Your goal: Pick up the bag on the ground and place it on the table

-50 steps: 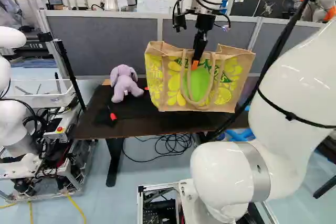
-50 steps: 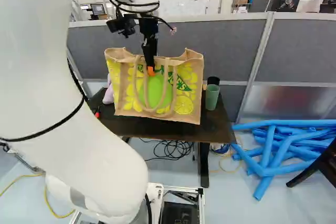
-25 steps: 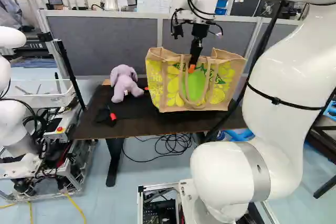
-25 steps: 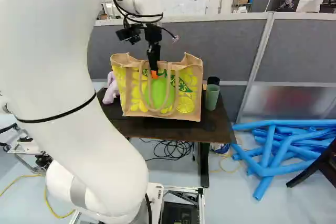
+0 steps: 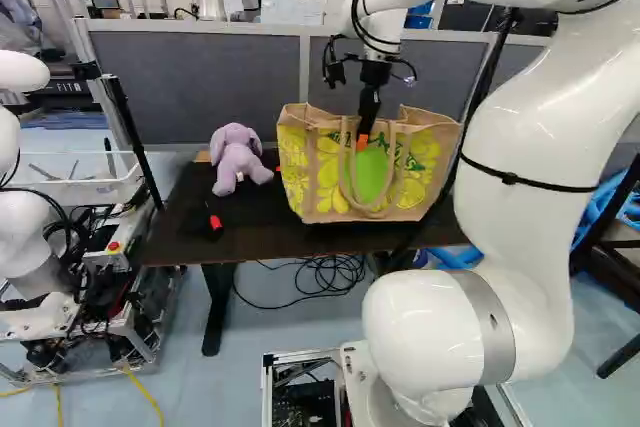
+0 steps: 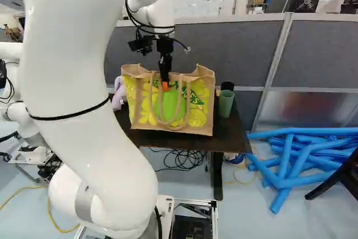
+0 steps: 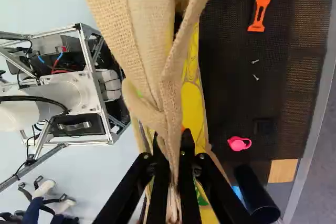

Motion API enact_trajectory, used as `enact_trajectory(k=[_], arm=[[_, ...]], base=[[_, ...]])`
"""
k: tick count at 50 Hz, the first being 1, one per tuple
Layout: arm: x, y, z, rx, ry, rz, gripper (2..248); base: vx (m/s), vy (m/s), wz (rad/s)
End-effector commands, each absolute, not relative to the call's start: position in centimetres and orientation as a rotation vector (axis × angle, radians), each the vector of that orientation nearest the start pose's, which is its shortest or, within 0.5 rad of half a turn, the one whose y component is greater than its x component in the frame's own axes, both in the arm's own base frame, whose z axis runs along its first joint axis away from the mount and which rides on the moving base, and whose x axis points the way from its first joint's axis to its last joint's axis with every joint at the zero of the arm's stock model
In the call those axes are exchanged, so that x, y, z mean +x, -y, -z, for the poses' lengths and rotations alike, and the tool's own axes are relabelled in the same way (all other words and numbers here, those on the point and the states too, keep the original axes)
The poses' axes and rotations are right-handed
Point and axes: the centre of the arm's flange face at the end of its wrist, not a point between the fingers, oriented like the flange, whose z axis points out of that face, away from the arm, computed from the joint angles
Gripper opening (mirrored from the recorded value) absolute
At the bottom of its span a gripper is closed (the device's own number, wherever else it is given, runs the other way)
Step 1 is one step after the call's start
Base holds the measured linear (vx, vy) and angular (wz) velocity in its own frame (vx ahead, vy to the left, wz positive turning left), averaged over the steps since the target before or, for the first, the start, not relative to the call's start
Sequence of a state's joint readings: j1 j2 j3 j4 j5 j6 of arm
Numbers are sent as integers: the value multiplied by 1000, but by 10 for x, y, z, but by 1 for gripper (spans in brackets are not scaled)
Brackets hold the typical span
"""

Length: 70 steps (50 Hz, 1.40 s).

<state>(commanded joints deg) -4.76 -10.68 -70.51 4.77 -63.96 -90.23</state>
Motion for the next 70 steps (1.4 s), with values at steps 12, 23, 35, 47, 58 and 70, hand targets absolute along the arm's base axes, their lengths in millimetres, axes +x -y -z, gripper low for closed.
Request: enact_trajectory(k=[12, 23, 35, 47, 58, 70], arm=[[517, 36, -554, -2253, 1998, -31, 22], [523, 37, -539, -2239, 1984, -59, 22], [524, 37, -537, -2237, 1982, -63, 25], [524, 37, -537, -2237, 1982, -63, 86], [524, 37, -537, -2237, 1982, -63, 156], [524, 37, -537, -2237, 1982, -63, 230]], base=[[0, 0, 0], [0, 0, 0], [0, 0, 0], [0, 0, 0], [0, 0, 0], [0, 0, 0]])
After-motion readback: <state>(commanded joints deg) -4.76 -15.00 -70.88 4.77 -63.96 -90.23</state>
